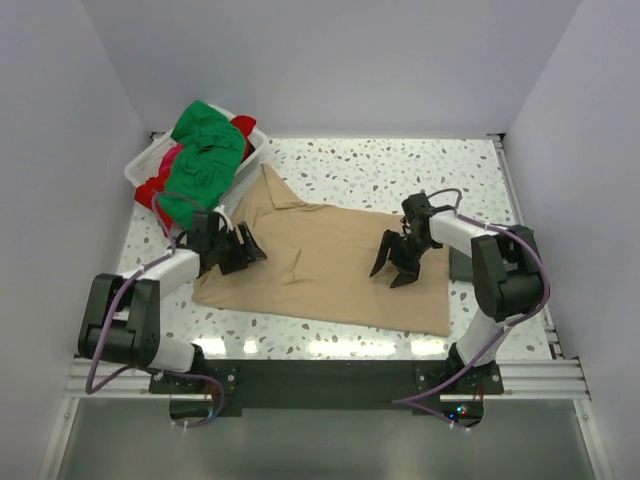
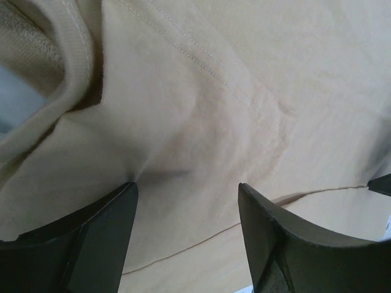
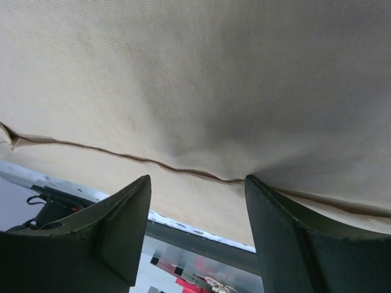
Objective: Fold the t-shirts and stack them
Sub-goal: Fold the tshirt
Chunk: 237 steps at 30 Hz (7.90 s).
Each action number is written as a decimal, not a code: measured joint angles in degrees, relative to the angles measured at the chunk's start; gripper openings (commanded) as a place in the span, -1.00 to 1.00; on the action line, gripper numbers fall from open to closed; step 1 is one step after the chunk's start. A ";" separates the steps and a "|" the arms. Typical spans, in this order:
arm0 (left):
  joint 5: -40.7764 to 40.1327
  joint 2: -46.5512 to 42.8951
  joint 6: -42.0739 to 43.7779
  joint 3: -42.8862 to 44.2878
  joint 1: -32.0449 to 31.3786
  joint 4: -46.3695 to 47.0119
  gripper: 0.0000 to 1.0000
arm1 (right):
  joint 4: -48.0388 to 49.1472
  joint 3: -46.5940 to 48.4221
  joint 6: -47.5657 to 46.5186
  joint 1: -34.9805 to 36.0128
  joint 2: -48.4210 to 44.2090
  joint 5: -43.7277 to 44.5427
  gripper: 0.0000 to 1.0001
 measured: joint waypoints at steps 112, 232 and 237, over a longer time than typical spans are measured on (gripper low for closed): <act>-5.92 -2.01 14.82 17.29 14.36 -17.66 0.11 | -8.81 0.20 -6.16 1.75 -4.44 6.60 0.39; -22.77 38.12 12.55 55.65 0.42 -9.53 -1.00 | -5.81 32.85 -14.97 -18.29 20.13 28.20 -0.09; -22.21 38.12 12.55 55.67 0.42 -9.55 -1.00 | -4.09 31.10 -15.13 -18.29 19.21 26.53 -0.15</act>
